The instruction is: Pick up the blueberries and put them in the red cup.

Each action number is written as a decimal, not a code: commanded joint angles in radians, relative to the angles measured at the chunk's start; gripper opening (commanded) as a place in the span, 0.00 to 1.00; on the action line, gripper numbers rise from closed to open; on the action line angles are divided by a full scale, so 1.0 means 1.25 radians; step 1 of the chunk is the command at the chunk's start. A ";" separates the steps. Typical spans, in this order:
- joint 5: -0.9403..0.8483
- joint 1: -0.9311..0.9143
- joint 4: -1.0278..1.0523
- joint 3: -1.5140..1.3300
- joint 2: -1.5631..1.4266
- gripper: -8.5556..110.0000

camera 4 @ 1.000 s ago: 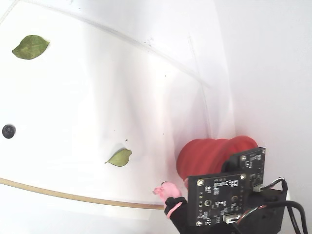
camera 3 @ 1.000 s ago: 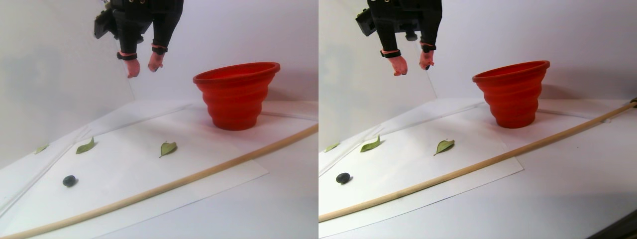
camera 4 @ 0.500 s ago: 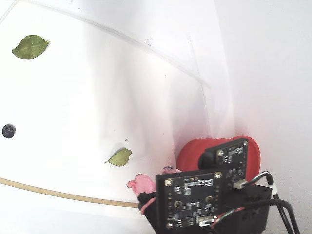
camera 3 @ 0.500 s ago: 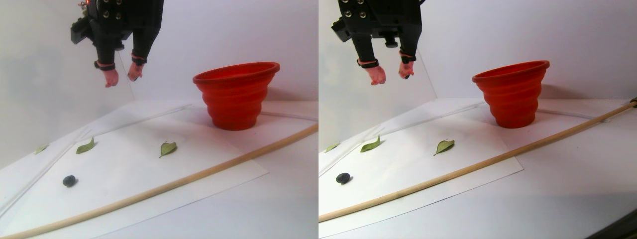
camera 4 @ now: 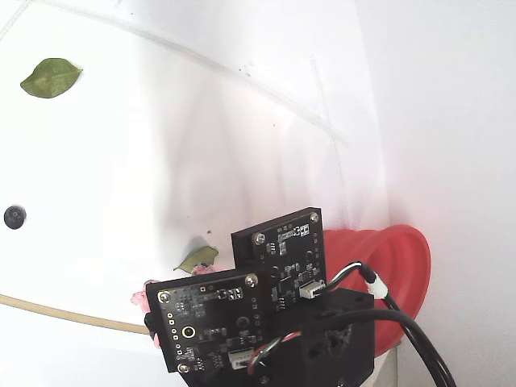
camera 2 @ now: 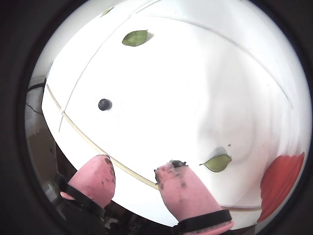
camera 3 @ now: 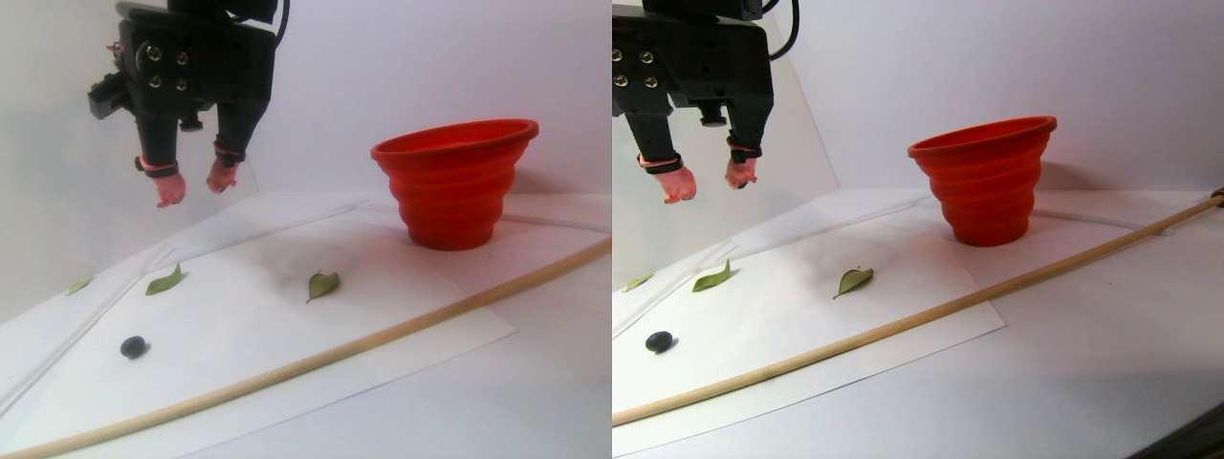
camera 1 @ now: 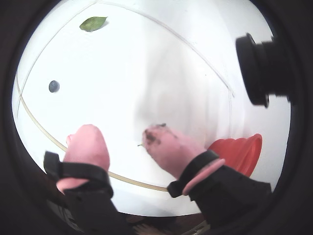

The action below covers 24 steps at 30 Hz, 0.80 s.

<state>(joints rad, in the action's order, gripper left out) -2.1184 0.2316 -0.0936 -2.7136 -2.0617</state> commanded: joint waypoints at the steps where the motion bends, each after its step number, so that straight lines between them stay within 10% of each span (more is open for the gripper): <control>1: -0.001 0.040 -0.047 0.017 0.016 0.22; 24: 0.007 0.104 -0.218 0.013 0.204 0.23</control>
<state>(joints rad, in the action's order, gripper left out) -2.1184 0.3191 -0.3283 -2.7121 -1.8116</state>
